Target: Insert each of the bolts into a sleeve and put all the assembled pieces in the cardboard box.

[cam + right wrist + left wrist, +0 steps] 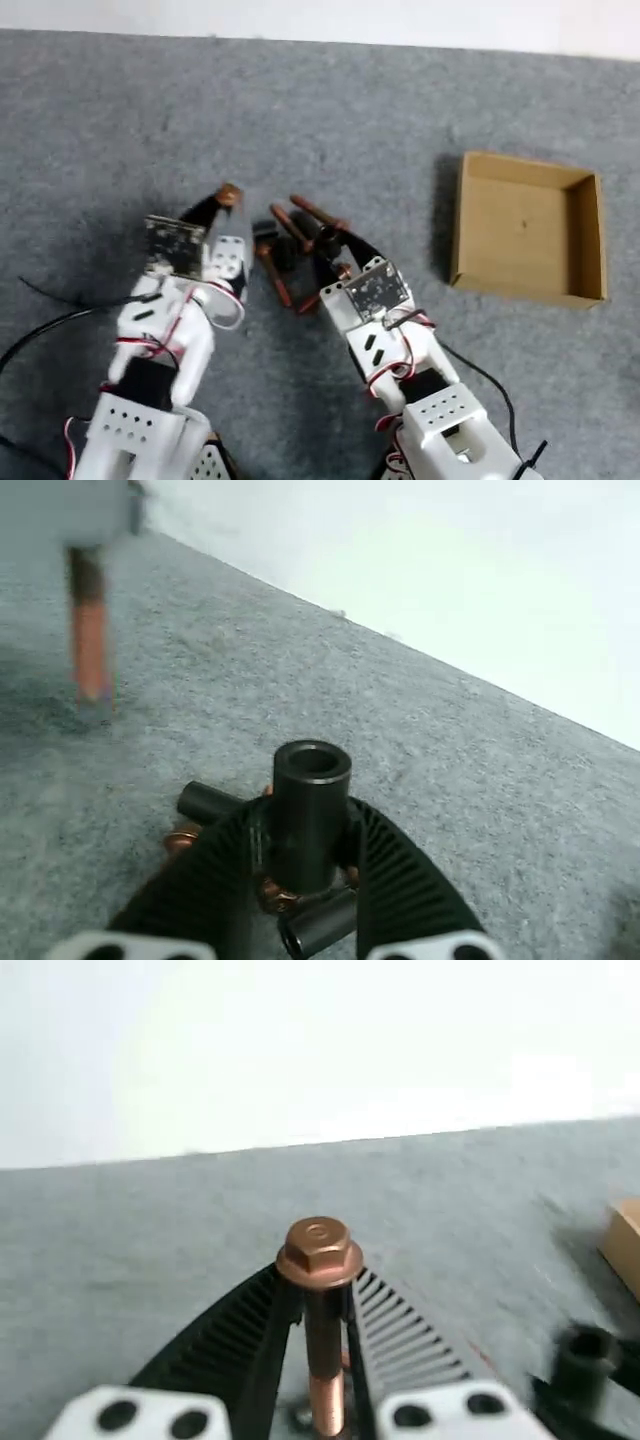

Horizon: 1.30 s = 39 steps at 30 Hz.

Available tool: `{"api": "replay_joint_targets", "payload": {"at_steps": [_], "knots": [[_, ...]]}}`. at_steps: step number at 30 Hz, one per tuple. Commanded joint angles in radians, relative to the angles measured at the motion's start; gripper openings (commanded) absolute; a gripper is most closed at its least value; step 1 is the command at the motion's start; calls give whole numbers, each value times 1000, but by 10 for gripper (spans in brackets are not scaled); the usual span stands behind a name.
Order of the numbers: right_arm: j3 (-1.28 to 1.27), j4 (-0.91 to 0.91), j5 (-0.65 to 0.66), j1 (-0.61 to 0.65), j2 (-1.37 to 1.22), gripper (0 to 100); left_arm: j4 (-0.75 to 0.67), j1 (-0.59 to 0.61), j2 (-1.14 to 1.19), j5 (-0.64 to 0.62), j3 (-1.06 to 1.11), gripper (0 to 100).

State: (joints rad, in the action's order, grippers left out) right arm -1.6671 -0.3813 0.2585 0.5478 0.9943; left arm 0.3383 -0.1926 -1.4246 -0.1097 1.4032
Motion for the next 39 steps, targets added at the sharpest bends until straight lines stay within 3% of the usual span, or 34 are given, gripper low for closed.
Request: {"api": "replay_joint_targets", "payload": {"at_steps": [1,3,7,12,19,25,29,39], "knots": [[-41,-41,-5,8,16,3,-28,-44,-45,-11,4,7],[-41,-41,-5,7,19,3,-52,-25,-73,-14,7,6],[-41,-38,-5,5,21,3,-247,22,-165,-21,93,5],[-41,-35,-5,8,16,3,-443,-65,-303,-253,269,6],[-41,-35,-3,8,16,3,-440,-179,-409,-302,292,6],[-41,-35,115,10,16,3,-364,-251,-401,-302,292,6],[-41,-35,121,10,21,3,-288,-249,-401,-302,292,6],[-41,-35,124,21,22,3,-287,-249,-401,-298,292,6]]}}
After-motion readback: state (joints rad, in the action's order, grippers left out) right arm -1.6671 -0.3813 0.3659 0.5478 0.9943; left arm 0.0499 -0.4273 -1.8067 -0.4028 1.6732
